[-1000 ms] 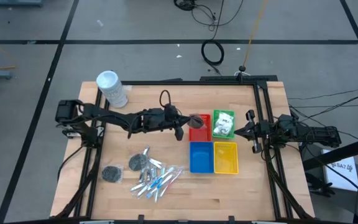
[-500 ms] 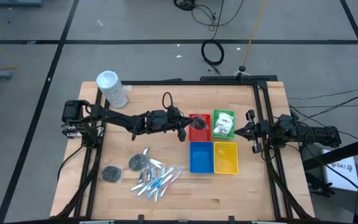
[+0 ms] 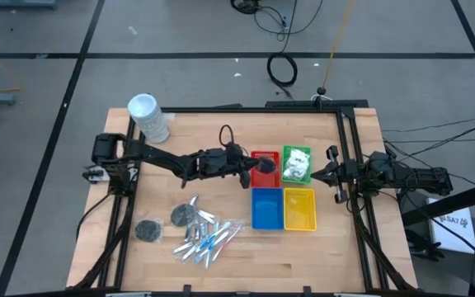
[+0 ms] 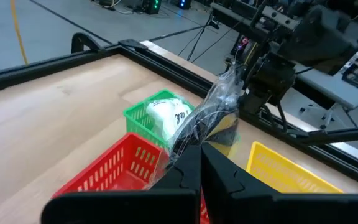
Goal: Pick & Place Travel size toiletries
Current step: Put the black hairbrush into the orange bin
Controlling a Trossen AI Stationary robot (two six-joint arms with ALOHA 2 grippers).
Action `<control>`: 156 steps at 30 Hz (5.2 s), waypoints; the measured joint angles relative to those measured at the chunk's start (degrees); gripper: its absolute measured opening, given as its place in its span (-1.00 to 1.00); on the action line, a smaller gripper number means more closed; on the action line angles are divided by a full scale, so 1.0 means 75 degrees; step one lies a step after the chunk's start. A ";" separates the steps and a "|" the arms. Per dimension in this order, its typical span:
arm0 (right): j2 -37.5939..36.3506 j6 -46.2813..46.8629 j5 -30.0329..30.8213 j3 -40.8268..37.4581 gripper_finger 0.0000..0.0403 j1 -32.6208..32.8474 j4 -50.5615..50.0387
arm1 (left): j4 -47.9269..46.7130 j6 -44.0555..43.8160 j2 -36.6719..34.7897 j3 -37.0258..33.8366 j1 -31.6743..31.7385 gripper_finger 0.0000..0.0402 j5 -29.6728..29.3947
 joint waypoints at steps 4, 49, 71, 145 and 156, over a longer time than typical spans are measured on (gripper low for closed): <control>-0.0002 0.0054 -0.0004 -0.0003 -1.00 0.0000 0.0066 | -0.0031 -0.0090 0.0295 0.0288 0.0043 -1.00 0.0010; -0.0002 0.0082 -0.0005 -0.0003 -1.00 -0.0001 0.0042 | -0.9154 -0.1265 -0.3727 0.0440 -0.0991 0.05 0.0537; 0.0000 -0.0038 -0.0007 -0.0003 -1.00 -0.0001 0.0041 | -1.1446 -0.8091 -0.2124 0.0434 -0.3437 0.05 0.1319; 0.0000 -0.0035 0.0010 -0.0003 -1.00 -0.0001 0.0044 | -1.1726 -0.7352 -0.1989 0.0087 -0.3152 -1.00 0.1095; -0.0002 -0.0035 0.0022 -0.0003 -1.00 0.0002 0.0047 | -1.1672 -0.6821 -0.2818 0.0096 -0.3097 -1.00 0.0112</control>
